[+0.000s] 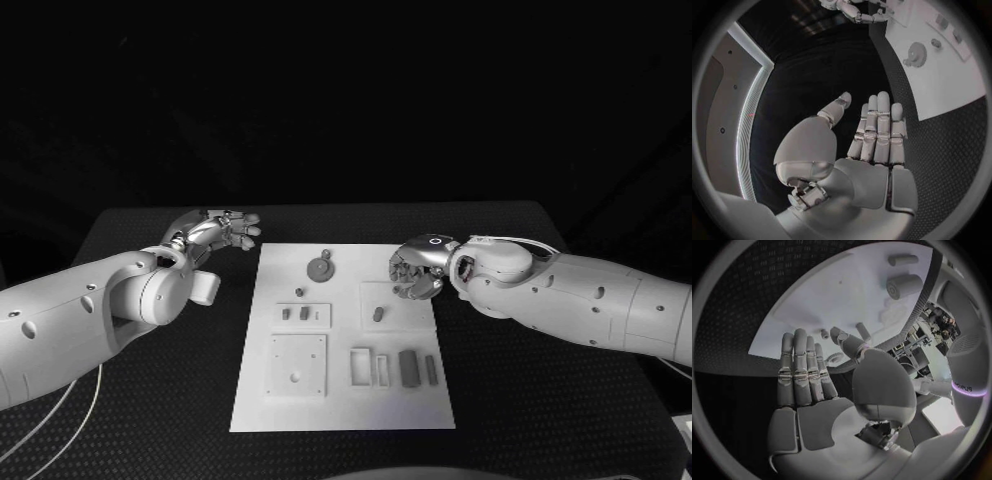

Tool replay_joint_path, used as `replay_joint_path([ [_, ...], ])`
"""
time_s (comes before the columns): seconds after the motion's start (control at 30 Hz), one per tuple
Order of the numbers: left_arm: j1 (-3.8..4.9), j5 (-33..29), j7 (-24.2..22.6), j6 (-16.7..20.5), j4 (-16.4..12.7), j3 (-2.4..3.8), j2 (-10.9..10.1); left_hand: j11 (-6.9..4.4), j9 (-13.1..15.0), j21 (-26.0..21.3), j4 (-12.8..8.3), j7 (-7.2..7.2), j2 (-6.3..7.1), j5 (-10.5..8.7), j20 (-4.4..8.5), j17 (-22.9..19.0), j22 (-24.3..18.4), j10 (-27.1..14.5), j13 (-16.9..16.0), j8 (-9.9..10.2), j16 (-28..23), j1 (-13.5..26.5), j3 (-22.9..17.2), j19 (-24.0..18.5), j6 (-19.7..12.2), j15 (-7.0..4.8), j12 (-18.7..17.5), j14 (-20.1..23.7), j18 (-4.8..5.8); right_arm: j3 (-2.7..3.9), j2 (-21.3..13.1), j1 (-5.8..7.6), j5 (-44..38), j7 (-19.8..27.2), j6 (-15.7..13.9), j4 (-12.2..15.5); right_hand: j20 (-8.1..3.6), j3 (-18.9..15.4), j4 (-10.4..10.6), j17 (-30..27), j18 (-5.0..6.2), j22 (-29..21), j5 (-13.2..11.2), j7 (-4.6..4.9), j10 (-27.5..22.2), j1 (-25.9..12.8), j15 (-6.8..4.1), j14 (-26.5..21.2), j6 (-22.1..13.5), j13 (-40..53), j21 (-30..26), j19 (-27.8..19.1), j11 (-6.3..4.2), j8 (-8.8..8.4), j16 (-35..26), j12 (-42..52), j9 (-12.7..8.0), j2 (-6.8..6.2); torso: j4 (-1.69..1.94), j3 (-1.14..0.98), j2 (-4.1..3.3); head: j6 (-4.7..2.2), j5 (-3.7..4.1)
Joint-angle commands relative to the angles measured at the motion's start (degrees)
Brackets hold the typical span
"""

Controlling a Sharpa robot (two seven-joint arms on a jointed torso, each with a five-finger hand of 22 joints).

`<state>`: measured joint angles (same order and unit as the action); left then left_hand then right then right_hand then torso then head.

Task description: Assemble the parts on the task board

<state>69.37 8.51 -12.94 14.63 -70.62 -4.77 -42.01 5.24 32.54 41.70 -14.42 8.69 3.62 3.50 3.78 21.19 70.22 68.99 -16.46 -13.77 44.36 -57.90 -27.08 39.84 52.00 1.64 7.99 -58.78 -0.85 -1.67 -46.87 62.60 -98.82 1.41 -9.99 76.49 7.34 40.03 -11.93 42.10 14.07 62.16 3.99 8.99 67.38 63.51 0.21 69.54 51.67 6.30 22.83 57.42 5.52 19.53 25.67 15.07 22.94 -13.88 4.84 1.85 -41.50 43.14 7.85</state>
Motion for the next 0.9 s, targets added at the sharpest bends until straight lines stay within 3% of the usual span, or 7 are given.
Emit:
replay_joint_path([
  [0.03,0.05,-0.1,-0.47,-1.19,-0.05,0.04,0.15,0.31,-0.08,-0.32,-0.35,0.35,-0.17,0.33,0.11,0.1,0.06,-0.05,0.08,-0.26,-0.19,-0.14,0.09,0.34,0.07,0.04,-0.12,-0.23,-0.81,0.01,0.22,-0.1,-1.69,0.3,0.61,-0.09,0.08,0.31,0.11,0.1,0.93,0.11,-0.32,0.03,0.37,0.37,0.08,0.34,0.6,0.09,0.23,0.33,0.1,0.26,-0.11,-0.28,0.11,-0.28,0.0,-0.01,-0.05,0.18,0.01],
  [0.1,0.05,-0.1,-0.47,-1.17,-0.07,0.04,0.12,0.31,-0.1,-0.33,-0.37,0.38,-0.16,0.33,0.12,0.14,0.07,-0.04,0.1,-0.23,-0.22,-0.13,0.1,0.35,0.03,0.04,-0.13,-0.22,-0.81,-0.03,0.51,-0.33,-1.69,0.47,0.44,-0.26,0.15,0.66,0.27,0.25,0.93,0.13,-0.39,-0.68,-0.15,0.44,0.16,0.27,1.41,0.01,0.03,0.14,0.39,0.63,-0.38,-1.25,0.23,-0.15,0.04,0.03,-0.03,0.29,-0.03],
  [0.23,0.04,-0.09,-0.4,-1.37,0.05,0.03,0.15,0.32,-0.12,-0.34,-0.4,0.4,-0.16,0.33,0.13,0.18,0.08,-0.04,0.12,-0.22,-0.26,-0.15,0.1,0.37,-0.01,0.04,-0.16,-0.21,-0.81,-0.04,0.85,-0.61,-1.75,0.72,0.45,-0.27,0.16,1.11,0.3,0.38,0.93,0.17,-0.64,-0.97,-0.16,0.8,0.2,0.28,1.69,0.04,-0.08,0.09,0.48,0.7,-0.55,-1.78,0.23,0.02,-0.06,0.01,0.0,0.41,-0.28],
  [0.9,0.03,1.25,-0.27,-2.93,0.24,0.03,0.16,0.48,-0.27,-0.53,-0.58,0.61,-0.37,0.54,0.12,0.54,0.16,-0.25,0.36,-0.11,-0.6,-0.26,0.02,0.4,-0.33,0.08,-0.47,-0.14,-0.74,-0.14,2.24,-1.93,-5.87,-0.37,-0.09,-1.31,-0.48,5.78,0.6,2.19,0.93,1.24,-1.17,-1.74,3.22,3.17,-0.45,1.84,4.95,1.47,0.73,1.67,-0.59,1.99,-0.18,-2.48,0.79,0.8,-0.03,-0.02,-0.02,0.77,-0.41],
])
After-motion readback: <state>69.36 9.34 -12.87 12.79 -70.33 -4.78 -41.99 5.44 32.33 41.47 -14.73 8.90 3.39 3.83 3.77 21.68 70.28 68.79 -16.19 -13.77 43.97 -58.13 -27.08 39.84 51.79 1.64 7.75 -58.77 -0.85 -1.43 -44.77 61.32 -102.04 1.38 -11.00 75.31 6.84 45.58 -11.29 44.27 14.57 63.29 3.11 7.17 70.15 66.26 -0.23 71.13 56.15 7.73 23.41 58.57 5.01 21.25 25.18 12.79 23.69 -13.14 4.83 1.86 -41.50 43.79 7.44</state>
